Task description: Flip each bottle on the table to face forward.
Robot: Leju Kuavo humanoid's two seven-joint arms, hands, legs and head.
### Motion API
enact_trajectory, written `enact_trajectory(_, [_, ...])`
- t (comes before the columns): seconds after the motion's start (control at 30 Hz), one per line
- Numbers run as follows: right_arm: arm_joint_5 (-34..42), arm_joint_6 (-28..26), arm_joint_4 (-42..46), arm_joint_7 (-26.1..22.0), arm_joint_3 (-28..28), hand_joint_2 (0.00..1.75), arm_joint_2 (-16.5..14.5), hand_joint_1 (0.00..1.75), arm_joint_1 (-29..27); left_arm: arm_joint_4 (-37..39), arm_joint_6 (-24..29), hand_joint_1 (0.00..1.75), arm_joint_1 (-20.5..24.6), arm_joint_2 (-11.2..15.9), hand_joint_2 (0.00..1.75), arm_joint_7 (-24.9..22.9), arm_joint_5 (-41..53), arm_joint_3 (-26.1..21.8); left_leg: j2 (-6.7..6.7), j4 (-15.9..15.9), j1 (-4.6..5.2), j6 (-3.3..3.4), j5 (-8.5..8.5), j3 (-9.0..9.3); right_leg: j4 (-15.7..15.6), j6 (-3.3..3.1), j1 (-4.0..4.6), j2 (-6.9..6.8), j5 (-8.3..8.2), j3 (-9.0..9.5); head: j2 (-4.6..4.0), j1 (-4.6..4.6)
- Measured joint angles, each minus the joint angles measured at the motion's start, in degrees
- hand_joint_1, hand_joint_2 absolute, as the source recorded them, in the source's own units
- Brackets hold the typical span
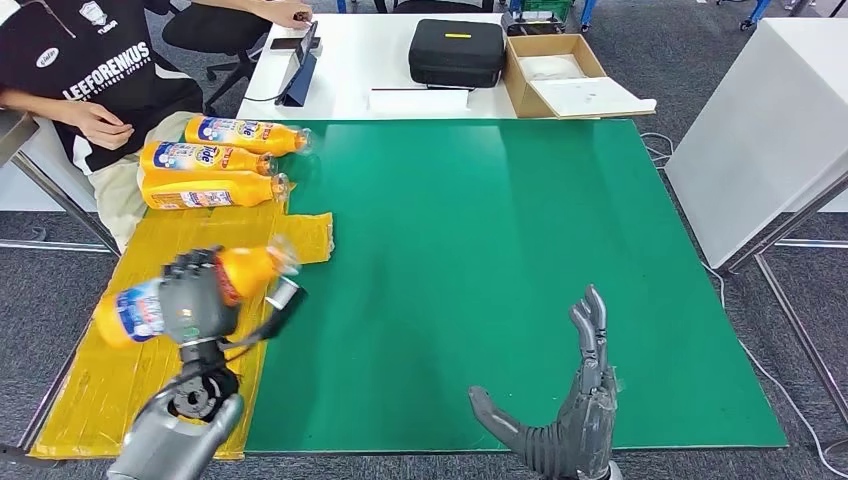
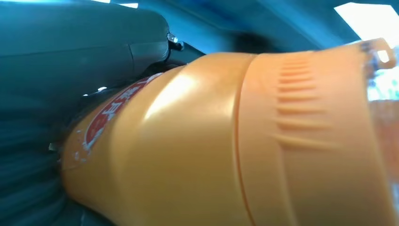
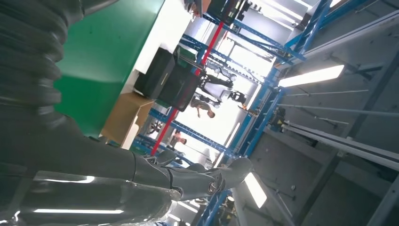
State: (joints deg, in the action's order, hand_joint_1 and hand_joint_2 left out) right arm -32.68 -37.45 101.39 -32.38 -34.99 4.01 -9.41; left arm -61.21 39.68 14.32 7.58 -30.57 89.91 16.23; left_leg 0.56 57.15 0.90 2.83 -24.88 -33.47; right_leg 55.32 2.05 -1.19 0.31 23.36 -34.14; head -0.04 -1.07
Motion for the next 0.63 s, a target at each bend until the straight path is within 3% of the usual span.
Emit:
enact_trajectory(0.1, [0.3, 0.1, 0.0, -0.2, 0.0, 1.75, 0.1, 0.00, 0.0, 8.8, 0.1, 1.75, 1.5, 1.5, 1.75, 1.0, 0.0, 8.1, -0.37, 0.0, 0.00, -0.03, -0.01, -0.04, 0.0, 0.02, 0.00, 0.39, -0.06, 0.06, 0.00, -0.01])
enact_trajectory(0.17, [0.4, 0.2, 0.0, -0.2, 0.0, 1.75, 0.2, 0.00, -0.1, 14.2, 0.1, 1.75, 2.9, 1.9, 1.75, 2.4, 0.0, 10.8, -0.43, 0.0, 0.03, -0.04, -0.02, -0.02, 0.0, 0.03, 0.01, 0.49, -0.06, 0.03, 0.00, -0.02])
enact_trajectory(0.33, [-0.1, 0.7, 0.0, 0.2, 0.1, 1.75, 0.3, 0.00, 0.3, 22.6, 0.2, 1.75, 6.7, 1.7, 1.75, 4.4, 0.1, 13.5, 0.02, 0.0, 0.11, -0.01, -0.10, 0.22, 0.0, 0.04, 0.05, 0.05, 0.05, 0.36, 0.00, -0.02])
enact_trajectory(0.53, [0.0, 1.2, -0.2, 0.2, 0.2, 1.75, 0.3, 0.00, 0.3, 27.8, 0.2, 1.75, 9.0, 0.8, 1.75, 7.1, 0.0, 13.6, 0.08, -0.1, 0.09, -0.15, -0.28, 0.69, 0.0, -0.09, -0.07, 0.00, 0.23, 0.84, 0.01, -0.03])
enact_trajectory(0.6, [0.1, 1.5, -0.4, 0.2, 0.3, 1.75, 0.3, 0.00, 0.3, 29.0, 0.2, 0.88, 9.3, 0.4, 1.75, 7.3, 0.0, 13.3, 0.09, -0.1, 0.07, -0.15, -0.28, 0.87, 0.0, -0.09, -0.07, -0.01, 0.23, 1.00, 0.01, -0.02])
enact_trajectory(0.63, [0.1, 1.5, -0.4, 0.2, 0.3, 1.75, 0.3, 0.00, 0.3, 29.3, 0.2, 0.59, 9.4, 0.3, 1.75, 7.3, 0.1, 13.3, 0.09, -0.1, 0.06, -0.15, -0.28, 0.92, 0.0, -0.09, -0.07, -0.01, 0.23, 1.04, 0.01, -0.02])
